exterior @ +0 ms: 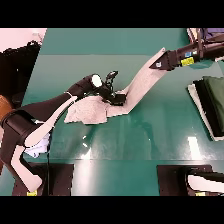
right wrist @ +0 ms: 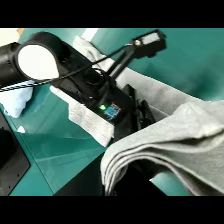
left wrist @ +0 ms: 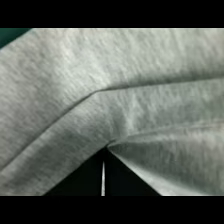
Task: Fold the shirts.
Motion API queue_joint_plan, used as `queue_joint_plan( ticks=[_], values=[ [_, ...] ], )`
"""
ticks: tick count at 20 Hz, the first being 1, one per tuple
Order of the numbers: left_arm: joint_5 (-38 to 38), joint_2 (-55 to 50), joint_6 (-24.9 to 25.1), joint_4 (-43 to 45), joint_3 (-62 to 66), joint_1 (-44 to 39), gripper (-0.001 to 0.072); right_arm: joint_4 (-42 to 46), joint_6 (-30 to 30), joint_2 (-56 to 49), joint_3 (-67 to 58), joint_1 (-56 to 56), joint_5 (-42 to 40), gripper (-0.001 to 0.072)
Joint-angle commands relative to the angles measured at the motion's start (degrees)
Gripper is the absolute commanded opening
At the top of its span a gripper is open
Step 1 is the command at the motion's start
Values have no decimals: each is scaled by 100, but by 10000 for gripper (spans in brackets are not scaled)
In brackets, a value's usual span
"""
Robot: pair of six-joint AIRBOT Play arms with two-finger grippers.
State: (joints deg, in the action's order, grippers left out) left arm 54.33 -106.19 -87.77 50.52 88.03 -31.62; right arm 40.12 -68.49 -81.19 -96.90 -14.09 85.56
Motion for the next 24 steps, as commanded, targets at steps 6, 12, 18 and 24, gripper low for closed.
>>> queue_joint_plan(
  ticks=[6,12,18,24],
  values=[
    [992,664,223,1231,876,422,22,-11,2,-105,-131,-717,-160,11],
    [1615,1980,282,1707,1086,2332,23,-26,289,-684,-136,-2039,-1386,12],
    [1976,2909,297,1707,1088,3652,23,-400,925,-2645,-1451,-3724,-2614,144],
    [2437,2964,420,1655,1088,3832,23,-387,953,-3191,-1878,-3928,-1829,432]
  ],
)
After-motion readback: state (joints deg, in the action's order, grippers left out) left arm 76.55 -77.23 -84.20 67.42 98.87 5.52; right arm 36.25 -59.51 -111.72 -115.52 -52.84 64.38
